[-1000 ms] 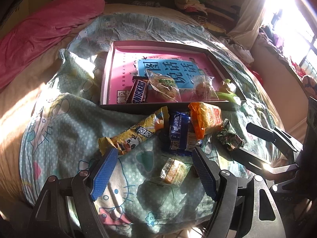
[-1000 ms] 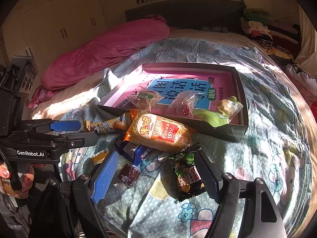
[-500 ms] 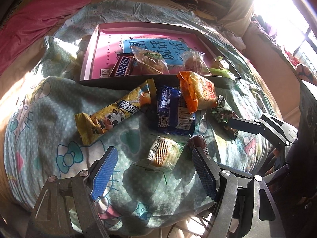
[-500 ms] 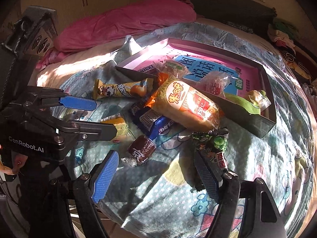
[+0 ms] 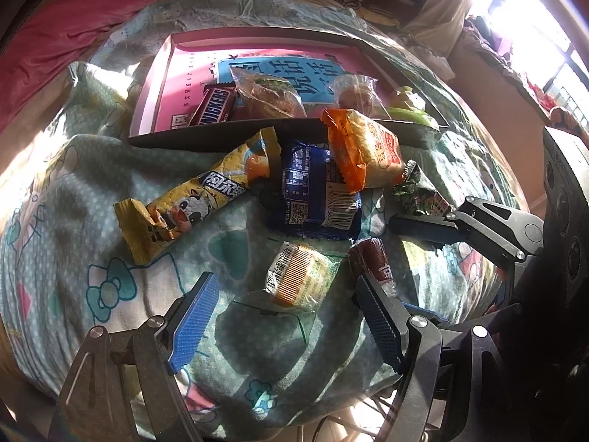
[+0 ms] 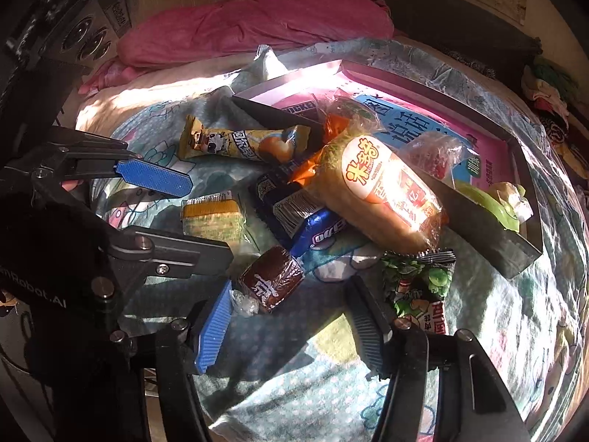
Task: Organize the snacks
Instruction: 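Grasp the brown chocolate packet with the right tool while the left tool grasps the clear sponge-cake bag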
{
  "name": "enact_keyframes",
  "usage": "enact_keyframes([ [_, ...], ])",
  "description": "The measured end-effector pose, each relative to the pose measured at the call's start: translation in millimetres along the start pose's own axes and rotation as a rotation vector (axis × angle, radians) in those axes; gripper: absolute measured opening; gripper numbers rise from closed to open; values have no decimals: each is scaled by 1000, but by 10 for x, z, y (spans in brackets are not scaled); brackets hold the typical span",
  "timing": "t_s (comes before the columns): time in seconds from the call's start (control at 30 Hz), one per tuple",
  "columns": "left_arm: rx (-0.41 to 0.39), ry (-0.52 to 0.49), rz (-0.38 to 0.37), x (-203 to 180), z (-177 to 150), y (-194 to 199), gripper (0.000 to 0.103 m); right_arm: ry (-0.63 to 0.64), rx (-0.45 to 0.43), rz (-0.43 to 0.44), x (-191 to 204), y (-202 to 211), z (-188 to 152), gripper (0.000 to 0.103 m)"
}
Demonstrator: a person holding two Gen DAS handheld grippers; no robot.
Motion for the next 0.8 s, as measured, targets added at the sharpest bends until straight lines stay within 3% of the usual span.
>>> enact_keyframes([
  [0.2,1,12,-17,26,-9,-49,75,30,-3,20,35,-43,13,49],
  [0.3,-4,11,-19,38,-6,-60,70,23,0,35,22,-48,22,39],
  [0.53,-4,-12,2,42,-17,-96,58,-37,1,48,-94,-13,17,38],
  [0.8,-24,-35,12,-18,10,-76,45,-227,-60,95,-479,173,6,38],
])
Point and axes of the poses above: each gripper's, at about its wrist camera, not at the fingertips, and y roughly against the way its jaws point, x to its left, z to its top, the point moved 1 cm from there along -y, roughly the way its jaws point, and after that the axes turned 8 degrees about -z, right-handed, at the moved point
